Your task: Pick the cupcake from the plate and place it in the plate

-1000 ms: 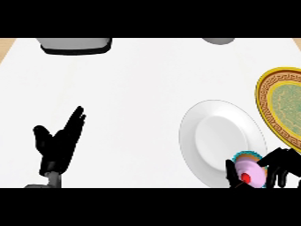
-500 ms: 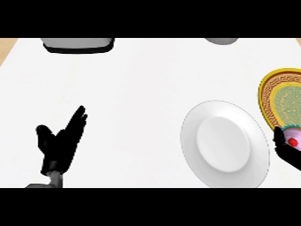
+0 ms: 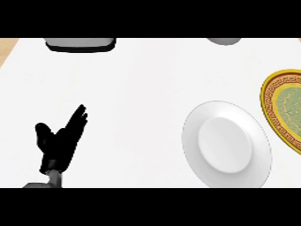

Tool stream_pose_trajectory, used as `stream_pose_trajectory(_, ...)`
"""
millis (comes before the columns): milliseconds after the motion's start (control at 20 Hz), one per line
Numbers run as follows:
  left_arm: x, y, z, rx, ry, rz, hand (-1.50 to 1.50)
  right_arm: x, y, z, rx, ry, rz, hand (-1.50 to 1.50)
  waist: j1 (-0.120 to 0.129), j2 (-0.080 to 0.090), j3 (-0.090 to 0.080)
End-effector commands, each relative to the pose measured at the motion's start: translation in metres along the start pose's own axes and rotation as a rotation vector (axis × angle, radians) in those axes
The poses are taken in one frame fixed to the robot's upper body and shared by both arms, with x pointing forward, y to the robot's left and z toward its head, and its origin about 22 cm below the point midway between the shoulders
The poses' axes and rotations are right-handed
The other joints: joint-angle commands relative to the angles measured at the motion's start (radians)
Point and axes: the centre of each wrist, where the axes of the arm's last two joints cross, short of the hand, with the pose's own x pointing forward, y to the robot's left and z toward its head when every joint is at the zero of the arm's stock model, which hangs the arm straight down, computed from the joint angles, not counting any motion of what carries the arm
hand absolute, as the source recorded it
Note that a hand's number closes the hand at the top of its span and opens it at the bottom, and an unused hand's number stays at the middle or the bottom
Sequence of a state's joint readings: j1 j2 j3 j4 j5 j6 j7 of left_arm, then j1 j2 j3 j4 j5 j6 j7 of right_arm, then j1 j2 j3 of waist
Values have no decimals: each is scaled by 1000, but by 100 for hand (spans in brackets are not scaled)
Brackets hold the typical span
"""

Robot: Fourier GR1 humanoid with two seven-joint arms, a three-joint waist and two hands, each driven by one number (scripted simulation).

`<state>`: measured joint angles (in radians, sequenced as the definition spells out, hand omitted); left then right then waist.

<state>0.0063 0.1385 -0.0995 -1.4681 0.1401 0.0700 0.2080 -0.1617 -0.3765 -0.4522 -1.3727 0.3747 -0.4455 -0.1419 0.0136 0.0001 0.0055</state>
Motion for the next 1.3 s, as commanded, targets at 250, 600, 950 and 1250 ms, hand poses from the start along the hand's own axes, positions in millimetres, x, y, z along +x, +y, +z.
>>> stream_pose_trajectory(250, -9, -14, 4, -20, 43, 0, 0, -55, 0, -50, 81, 199, 97, 150, 18, 9, -4)
stream_pose_trajectory(600, -11, -6, -1, -13, 35, 2, 0, -71, 9, -62, 358, 219, 160, -150, 35, 16, -1)
stream_pose_trajectory(950, -7, -19, -3, -42, 20, 2, 0, -77, 19, -56, 257, 113, -134, -150, 29, 16, 1)
stream_pose_trajectory(1250, -15, -12, 3, -29, 36, 8, 0, -90, -9, -65, 129, 161, -322, -150, 14, 11, -1)
